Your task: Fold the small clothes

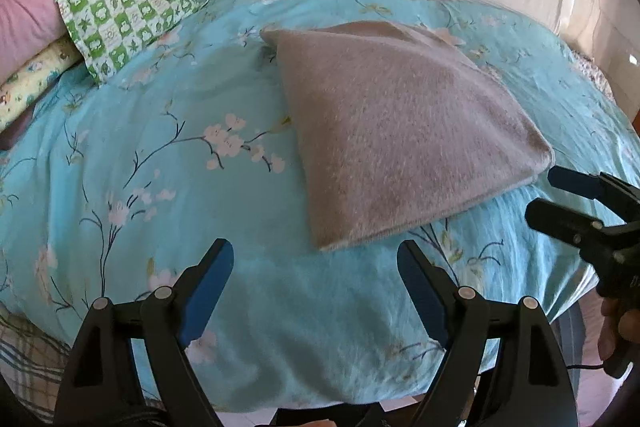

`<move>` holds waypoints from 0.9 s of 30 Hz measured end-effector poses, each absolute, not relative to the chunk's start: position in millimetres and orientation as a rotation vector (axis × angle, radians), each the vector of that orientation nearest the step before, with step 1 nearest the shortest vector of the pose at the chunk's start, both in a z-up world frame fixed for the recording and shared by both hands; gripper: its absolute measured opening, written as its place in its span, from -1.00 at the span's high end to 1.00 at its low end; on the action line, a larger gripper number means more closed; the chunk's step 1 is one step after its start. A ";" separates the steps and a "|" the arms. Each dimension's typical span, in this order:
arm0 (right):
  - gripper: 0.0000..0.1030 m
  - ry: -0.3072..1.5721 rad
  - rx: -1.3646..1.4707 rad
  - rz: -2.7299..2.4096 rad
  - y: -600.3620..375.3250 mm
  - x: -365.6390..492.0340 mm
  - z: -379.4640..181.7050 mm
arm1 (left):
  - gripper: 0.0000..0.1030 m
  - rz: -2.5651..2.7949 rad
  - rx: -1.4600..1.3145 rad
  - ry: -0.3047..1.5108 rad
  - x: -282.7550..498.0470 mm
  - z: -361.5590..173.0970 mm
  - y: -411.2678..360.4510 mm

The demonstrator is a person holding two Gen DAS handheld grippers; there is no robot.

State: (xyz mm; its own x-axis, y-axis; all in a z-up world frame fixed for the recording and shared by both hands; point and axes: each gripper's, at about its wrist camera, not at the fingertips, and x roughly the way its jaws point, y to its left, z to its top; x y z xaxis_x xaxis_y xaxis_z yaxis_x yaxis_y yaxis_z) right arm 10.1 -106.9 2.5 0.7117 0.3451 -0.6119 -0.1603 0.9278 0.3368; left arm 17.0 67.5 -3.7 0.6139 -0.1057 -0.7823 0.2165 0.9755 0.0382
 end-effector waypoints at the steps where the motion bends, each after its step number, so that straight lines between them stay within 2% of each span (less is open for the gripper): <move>1: -0.70 0.726 0.274 0.286 -107.1 11.3 1.8 | -0.64 -0.184 0.134 0.888 17.7 -3.4 66.2; 27: -0.71 0.710 0.318 0.270 -122.4 32.1 8.2 | -0.65 -0.170 0.139 0.872 40.0 3.4 58.2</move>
